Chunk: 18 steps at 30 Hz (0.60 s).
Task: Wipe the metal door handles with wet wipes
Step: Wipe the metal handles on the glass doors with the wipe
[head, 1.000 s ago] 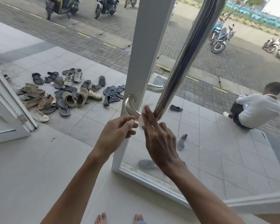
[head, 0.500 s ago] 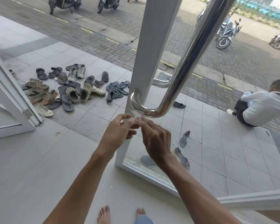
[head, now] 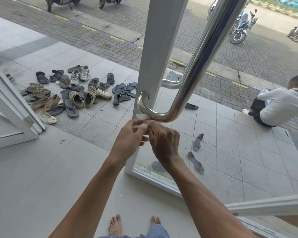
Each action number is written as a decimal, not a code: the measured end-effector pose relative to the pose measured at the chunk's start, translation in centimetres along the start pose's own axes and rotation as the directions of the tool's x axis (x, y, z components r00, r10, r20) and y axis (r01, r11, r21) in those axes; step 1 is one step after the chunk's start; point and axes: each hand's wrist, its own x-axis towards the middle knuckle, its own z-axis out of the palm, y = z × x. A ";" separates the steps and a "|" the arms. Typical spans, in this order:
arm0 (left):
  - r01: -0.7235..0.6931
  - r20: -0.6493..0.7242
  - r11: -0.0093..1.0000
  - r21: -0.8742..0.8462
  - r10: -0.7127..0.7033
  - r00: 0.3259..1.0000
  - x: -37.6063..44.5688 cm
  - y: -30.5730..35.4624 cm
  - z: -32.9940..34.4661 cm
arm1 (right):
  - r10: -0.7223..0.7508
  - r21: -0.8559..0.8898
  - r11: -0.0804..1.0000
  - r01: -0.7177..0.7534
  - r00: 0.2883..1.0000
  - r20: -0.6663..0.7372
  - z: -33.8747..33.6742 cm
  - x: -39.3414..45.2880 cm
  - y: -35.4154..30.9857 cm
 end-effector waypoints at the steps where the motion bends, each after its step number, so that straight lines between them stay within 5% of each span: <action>1: 0.016 -0.009 1.000 -0.006 -0.016 1.000 0.0 -0.2 -0.2 | 0.011 0.009 1.000 -0.011 1.000 0.017 0.3 -0.2 -0.1; 10: 0.002 0.005 1.000 -0.023 -0.002 1.000 1.0 0.3 -0.5 | 0.095 0.063 0.994 -0.088 0.988 -0.120 -1.8 -0.9 1.8; 18: 0.051 -0.006 0.996 -0.076 -0.052 0.999 2.5 0.4 0.5 | 0.183 0.198 0.962 -0.188 0.982 0.041 0.8 -1.0 0.9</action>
